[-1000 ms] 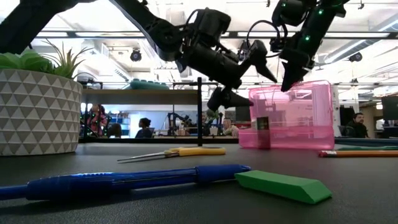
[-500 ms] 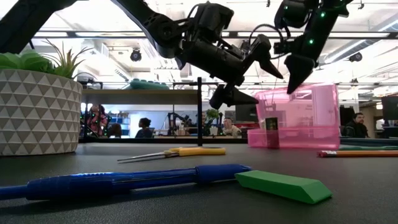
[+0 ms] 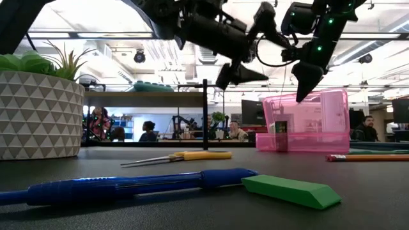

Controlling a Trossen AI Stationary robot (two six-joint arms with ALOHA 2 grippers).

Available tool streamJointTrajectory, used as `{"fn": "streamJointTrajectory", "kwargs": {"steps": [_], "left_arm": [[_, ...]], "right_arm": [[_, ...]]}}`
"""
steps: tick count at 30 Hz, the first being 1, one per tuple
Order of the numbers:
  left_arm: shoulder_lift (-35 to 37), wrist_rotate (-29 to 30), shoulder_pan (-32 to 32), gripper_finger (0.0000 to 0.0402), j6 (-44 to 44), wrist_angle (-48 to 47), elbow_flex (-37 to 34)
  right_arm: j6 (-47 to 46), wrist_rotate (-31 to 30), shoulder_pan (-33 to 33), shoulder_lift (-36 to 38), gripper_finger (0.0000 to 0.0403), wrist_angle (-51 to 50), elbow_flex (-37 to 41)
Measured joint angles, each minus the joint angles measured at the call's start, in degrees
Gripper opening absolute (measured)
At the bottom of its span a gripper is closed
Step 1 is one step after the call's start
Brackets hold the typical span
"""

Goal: Pack school essentials
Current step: Put the green pen into the pink supply box

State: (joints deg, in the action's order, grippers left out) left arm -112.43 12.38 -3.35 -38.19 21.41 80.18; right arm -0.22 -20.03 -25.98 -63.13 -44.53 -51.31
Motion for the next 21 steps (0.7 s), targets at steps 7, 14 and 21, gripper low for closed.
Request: {"fn": "streamJointTrajectory", "kwargs": {"steps": [7,14,21], "left_arm": [[2.8,-0.1,0.8,0.0379,1.3,-0.9,-0.2],[6.3,-0.2,1.9,0.038,1.7,-5.6,-1.2],[8.2,-0.2,3.5,0.038,2.9,-6.4,-1.2]], "right_arm": [[0.3,-1.5,0.0,1.2,0.0263,-2.3,-1.7],[1.8,-9.0,-0.8,4.4,0.0271,-3.4,-2.9],[4.2,-14.7,-4.7,5.6,0.0253,-3.7,-2.8]]}}
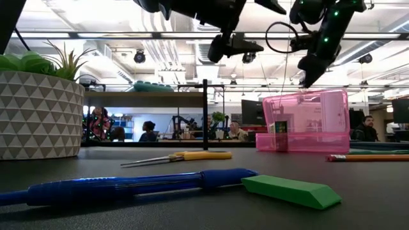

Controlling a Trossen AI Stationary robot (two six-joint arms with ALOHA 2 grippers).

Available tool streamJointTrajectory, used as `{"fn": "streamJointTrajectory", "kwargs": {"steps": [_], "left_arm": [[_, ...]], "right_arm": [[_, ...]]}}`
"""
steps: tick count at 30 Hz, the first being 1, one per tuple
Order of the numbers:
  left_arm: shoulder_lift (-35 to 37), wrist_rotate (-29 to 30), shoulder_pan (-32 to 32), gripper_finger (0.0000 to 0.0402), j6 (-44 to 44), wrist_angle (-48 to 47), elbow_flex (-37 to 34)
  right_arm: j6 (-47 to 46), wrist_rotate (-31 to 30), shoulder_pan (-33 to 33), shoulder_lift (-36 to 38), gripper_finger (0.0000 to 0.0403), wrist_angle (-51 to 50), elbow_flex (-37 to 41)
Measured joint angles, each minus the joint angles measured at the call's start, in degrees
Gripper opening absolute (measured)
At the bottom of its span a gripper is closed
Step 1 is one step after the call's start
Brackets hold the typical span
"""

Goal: Pack school essentials
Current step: Put the green pen into the pink supply box

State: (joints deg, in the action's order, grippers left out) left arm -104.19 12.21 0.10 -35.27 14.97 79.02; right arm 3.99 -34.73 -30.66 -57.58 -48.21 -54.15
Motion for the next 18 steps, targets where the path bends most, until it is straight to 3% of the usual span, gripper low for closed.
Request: {"fn": "streamJointTrajectory", "kwargs": {"steps": [7,9,14,18], "left_arm": [[2.1,0.1,1.6,0.038,1.6,-0.1,0.0],[3.1,0.0,2.1,0.038,2.0,-1.5,0.0],[5.9,0.0,3.8,0.038,3.2,-5.7,-0.1],[8.8,-2.8,5.6,0.038,4.4,-8.3,-0.6]], "right_arm": [[-3.0,1.4,-0.9,2.7,0.0241,-5.7,-5.1],[-6.5,6.7,-0.7,4.4,0.024,-9.5,-7.8],[-14.7,27.1,0.9,10.3,0.0235,-12.4,-8.7],[-18.2,32.7,5.9,15.0,0.0235,-12.9,-4.4]]}}
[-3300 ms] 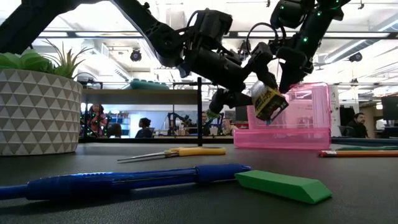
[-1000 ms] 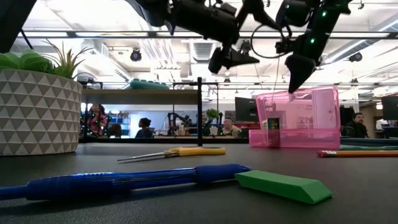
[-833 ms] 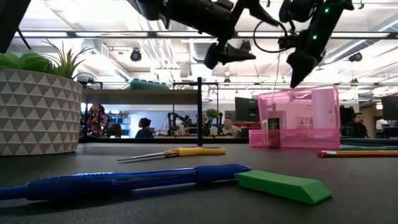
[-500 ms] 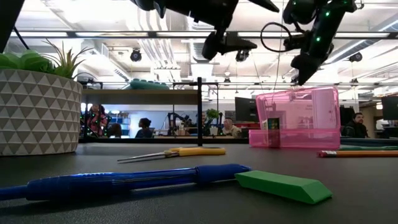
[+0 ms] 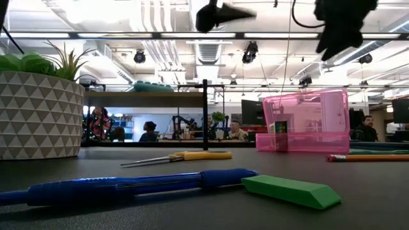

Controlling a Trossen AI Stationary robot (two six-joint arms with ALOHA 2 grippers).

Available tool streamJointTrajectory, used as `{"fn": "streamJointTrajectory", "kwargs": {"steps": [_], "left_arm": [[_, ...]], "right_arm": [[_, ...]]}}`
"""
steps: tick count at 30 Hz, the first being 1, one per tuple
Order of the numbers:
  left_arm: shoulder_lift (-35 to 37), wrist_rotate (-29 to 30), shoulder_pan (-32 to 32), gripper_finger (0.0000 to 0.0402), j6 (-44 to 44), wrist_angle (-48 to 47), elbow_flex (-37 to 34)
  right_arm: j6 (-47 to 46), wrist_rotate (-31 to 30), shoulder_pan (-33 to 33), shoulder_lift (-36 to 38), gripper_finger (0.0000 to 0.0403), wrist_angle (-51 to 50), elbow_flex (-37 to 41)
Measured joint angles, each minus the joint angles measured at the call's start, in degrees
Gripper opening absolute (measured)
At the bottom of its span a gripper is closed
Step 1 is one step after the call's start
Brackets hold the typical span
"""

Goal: Pack school essentials
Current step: Put the green pen into the pink supply box

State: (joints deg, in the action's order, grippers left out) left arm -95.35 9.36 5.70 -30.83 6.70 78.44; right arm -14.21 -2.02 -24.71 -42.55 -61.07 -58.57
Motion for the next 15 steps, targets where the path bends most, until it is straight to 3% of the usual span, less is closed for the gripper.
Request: {"fn": "streamJointTrajectory", "kwargs": {"steps": [8,15], "left_arm": [[5.5,-13.1,2.9,0.038,0.2,0.3,-3.6],[6.3,-17.9,5.0,0.038,-0.2,-0.6,-4.0]], "right_arm": [[-10.0,1.0,17.3,3.0,0.0235,0.0,7.5],[-11.7,-1.0,31.6,-2.4,0.0235,0.3,10.2]]}}
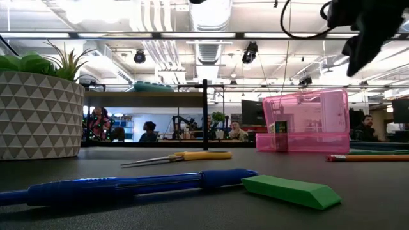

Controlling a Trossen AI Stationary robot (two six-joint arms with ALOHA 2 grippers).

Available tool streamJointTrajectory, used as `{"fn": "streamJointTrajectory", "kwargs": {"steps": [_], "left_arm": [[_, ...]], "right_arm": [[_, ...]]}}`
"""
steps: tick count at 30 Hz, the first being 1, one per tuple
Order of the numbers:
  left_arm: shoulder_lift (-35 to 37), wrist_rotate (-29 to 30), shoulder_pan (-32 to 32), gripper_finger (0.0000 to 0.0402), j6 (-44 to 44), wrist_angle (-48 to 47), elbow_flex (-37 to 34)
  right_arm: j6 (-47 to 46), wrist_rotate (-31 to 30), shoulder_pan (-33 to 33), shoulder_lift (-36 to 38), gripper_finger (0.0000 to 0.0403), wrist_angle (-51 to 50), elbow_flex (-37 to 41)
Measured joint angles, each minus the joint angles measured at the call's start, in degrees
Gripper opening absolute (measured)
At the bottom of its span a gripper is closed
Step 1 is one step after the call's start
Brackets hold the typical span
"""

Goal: Pack school essentials
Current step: Put the green pen into the pink supply box

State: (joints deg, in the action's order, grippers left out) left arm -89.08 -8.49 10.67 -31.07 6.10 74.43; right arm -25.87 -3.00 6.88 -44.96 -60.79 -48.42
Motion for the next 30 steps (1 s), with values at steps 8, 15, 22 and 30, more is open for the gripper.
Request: {"fn": "streamJointTrajectory", "kwargs": {"steps": [8,15,22,30], "left_arm": [[0.4,-7.9,0.4,0.038,-1.9,-1.2,-2.0],[2.8,-9.5,0.6,0.038,-3.1,-1.1,-4.4],[3.2,-9.6,0.9,0.038,-3.1,-1.1,-4.9],[3.3,-9.6,0.9,0.038,-3.8,-0.6,-5.4]], "right_arm": [[4.4,-3.6,7.7,-8.1,0.0235,-0.4,1.7],[9.0,-4.3,8.1,-14.1,0.0235,-0.1,4.2],[10.9,-4.0,8.1,-16.2,0.0235,4.6,7.9],[10.7,-3.1,8.1,-20.2,0.0232,4.9,7.9]]}}
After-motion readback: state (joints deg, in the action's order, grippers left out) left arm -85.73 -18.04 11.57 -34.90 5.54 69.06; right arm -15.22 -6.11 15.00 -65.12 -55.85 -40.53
